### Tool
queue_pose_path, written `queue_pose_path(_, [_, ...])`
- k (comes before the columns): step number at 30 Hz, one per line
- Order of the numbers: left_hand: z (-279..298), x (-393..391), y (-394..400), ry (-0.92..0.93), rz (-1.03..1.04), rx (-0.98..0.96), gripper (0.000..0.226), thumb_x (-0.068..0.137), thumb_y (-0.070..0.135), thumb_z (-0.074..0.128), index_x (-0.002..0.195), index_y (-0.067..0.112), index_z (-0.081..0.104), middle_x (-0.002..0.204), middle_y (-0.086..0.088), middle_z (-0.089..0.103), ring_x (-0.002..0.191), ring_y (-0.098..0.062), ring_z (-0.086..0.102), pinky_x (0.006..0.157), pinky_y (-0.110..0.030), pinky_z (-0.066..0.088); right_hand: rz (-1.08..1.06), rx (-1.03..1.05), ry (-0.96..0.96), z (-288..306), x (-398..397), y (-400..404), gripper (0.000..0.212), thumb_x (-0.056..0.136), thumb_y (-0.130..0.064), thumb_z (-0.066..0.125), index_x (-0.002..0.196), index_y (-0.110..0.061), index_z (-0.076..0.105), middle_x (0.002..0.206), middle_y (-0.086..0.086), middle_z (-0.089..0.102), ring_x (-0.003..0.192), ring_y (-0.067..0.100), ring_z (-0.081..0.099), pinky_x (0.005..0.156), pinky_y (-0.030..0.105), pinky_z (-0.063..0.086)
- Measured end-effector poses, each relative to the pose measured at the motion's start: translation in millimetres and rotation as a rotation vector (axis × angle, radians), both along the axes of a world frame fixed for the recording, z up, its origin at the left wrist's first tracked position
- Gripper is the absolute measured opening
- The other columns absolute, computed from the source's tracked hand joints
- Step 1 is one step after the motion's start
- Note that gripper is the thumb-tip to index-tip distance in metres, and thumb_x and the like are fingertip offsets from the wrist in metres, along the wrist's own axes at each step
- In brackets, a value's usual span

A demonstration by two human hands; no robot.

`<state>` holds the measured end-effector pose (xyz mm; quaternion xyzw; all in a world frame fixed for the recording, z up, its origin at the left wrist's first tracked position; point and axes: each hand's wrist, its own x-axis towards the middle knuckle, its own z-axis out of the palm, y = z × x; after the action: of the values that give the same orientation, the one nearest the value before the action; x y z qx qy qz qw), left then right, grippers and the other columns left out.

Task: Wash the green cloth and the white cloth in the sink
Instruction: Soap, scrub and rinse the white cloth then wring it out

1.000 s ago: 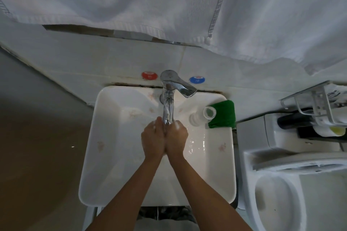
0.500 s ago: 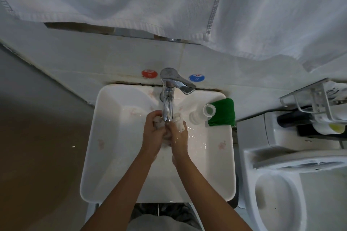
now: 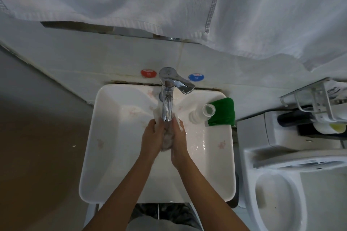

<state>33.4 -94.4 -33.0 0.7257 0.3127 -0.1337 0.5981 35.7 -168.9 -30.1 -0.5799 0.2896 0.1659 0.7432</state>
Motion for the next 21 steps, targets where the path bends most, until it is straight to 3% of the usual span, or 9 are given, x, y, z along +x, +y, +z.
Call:
queue_pose_path(3, [2.4, -2.3, -11.6, 0.03, 0.025, 0.204, 0.045, 0.094, 0.053, 0.044, 0.102, 0.011, 0.059, 0.094, -0.006, 0.065, 0.086, -0.024, 0.062, 0.078, -0.04, 0.052, -0.028, -0.015, 0.013, -1.6, 2.7, 6.9, 0.027, 0.092, -0.039, 0.055, 0.086, -0.013, 0.062, 0.079, 0.004, 0.066, 0.074, 0.019, 0.063, 0.068, 0.031, 0.05])
queue_pose_path(6, [3.2, 1.4, -14.3, 0.057, -0.059, 0.432, 0.041, 0.097, 0.042, 0.043, 0.101, 0.005, 0.059, 0.093, -0.011, 0.064, 0.088, -0.03, 0.061, 0.07, -0.029, 0.04, 0.036, -0.084, 0.014, -4.2, 4.5, 9.4, 0.01, 0.097, -0.025, 0.055, 0.088, -0.024, 0.06, 0.076, -0.006, 0.066, 0.062, 0.004, 0.066, 0.054, 0.021, 0.052])
queue_pose_path(8, [0.1, 2.5, -13.7, 0.008, -0.06, 0.481, 0.037, 0.099, 0.033, 0.041, 0.098, 0.003, 0.062, 0.095, -0.015, 0.067, 0.089, -0.032, 0.064, 0.067, -0.028, 0.039, 0.052, -0.165, -0.02, -5.4, 6.2, 11.0, 0.013, 0.09, -0.022, 0.064, 0.078, -0.023, 0.058, 0.074, 0.0, 0.062, 0.059, 0.005, 0.063, 0.056, 0.021, 0.052])
queue_pose_path(10, [0.4, 3.7, -13.4, -0.05, 0.032, 0.408, 0.037, 0.099, 0.03, 0.041, 0.095, 0.002, 0.064, 0.092, -0.017, 0.069, 0.087, -0.034, 0.065, 0.072, -0.033, 0.046, 0.036, -0.29, -0.033, -5.9, 7.9, 11.3, 0.024, 0.082, -0.034, 0.066, 0.068, -0.019, 0.053, 0.073, 0.005, 0.06, 0.061, 0.015, 0.06, 0.06, 0.031, 0.053])
queue_pose_path(13, [3.8, 2.2, -15.7, -0.09, 0.088, 0.351, 0.041, 0.1, 0.026, 0.036, 0.086, 0.0, 0.064, 0.083, -0.02, 0.068, 0.079, -0.035, 0.063, 0.07, -0.034, 0.047, 0.045, -0.367, 0.033, -8.2, 9.3, 9.5, 0.023, 0.088, -0.027, 0.062, 0.083, -0.005, 0.06, 0.07, 0.004, 0.06, 0.05, 0.01, 0.06, 0.048, 0.02, 0.05])
queue_pose_path(17, [-0.7, -0.9, -13.1, -0.057, 0.098, 0.211, 0.042, 0.101, 0.031, 0.034, 0.088, 0.001, 0.061, 0.084, -0.015, 0.065, 0.078, -0.03, 0.061, 0.069, -0.033, 0.046, 0.01, -0.478, 0.014, -6.1, 9.5, 8.2, 0.03, 0.095, -0.026, 0.053, 0.066, -0.02, 0.048, 0.062, -0.008, 0.051, 0.056, 0.006, 0.047, 0.059, 0.025, 0.038])
queue_pose_path(21, [-4.2, 2.4, -3.9, -0.036, -0.015, -0.047, 0.023, 0.097, 0.029, 0.05, 0.108, 0.009, 0.054, 0.098, -0.009, 0.064, 0.091, -0.025, 0.065, 0.066, -0.03, 0.049, -0.033, -0.339, -0.137, -8.7, 1.7, 2.9, 0.028, 0.093, -0.021, 0.055, 0.066, -0.024, 0.056, 0.065, -0.006, 0.057, 0.062, 0.013, 0.054, 0.063, 0.036, 0.046])
